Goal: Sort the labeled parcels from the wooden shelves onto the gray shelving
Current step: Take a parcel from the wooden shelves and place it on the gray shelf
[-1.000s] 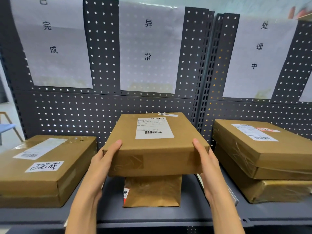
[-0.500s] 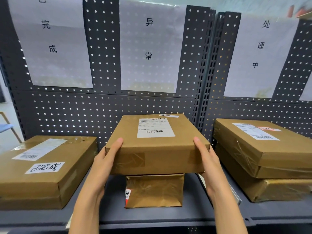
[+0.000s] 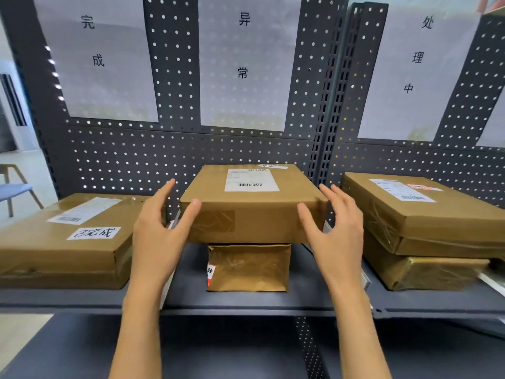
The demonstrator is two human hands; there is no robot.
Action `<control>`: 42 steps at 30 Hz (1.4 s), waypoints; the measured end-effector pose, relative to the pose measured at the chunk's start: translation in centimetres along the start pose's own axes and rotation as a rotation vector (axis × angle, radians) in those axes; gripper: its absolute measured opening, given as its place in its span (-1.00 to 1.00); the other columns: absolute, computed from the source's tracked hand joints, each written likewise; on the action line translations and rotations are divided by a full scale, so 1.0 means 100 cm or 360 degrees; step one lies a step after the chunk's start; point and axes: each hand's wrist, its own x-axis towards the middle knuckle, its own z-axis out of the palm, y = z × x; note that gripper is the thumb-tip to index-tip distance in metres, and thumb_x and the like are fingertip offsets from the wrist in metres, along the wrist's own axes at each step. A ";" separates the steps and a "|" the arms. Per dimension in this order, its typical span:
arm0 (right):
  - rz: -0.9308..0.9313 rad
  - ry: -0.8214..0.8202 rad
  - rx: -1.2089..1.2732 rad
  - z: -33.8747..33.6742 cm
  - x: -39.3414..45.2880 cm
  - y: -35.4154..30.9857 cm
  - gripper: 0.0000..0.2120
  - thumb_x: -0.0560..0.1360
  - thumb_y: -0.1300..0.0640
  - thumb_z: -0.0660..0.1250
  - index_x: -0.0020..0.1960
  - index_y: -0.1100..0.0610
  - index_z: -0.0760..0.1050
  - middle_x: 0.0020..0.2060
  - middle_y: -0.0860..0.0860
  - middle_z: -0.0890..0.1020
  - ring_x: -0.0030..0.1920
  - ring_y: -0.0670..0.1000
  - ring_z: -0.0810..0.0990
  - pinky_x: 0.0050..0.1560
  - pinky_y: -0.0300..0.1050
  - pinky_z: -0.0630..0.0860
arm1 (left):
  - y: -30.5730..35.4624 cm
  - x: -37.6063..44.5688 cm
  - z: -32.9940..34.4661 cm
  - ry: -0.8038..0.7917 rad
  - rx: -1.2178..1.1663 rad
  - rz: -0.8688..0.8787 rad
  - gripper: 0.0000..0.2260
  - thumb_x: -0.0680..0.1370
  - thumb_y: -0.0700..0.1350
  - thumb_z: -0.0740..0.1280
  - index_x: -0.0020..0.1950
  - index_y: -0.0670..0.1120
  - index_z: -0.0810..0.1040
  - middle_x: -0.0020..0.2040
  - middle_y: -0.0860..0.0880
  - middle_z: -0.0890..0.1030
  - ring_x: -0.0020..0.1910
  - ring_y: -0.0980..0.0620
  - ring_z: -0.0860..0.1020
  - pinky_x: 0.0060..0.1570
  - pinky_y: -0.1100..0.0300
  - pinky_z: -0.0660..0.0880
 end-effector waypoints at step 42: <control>-0.0920 -0.0922 0.0818 0.145 -0.320 -0.404 -0.70 0.49 0.03 0.40 0.19 0.10 0.55 0.11 0.06 0.59 0.14 0.09 0.50 0.11 -0.15 0.29 | 0.028 -0.185 -0.512 0.1047 0.1928 -0.0037 -0.70 0.55 0.02 0.33 0.21 -0.10 0.56 0.11 -0.12 0.59 0.07 -0.14 0.52 -0.04 0.00 0.44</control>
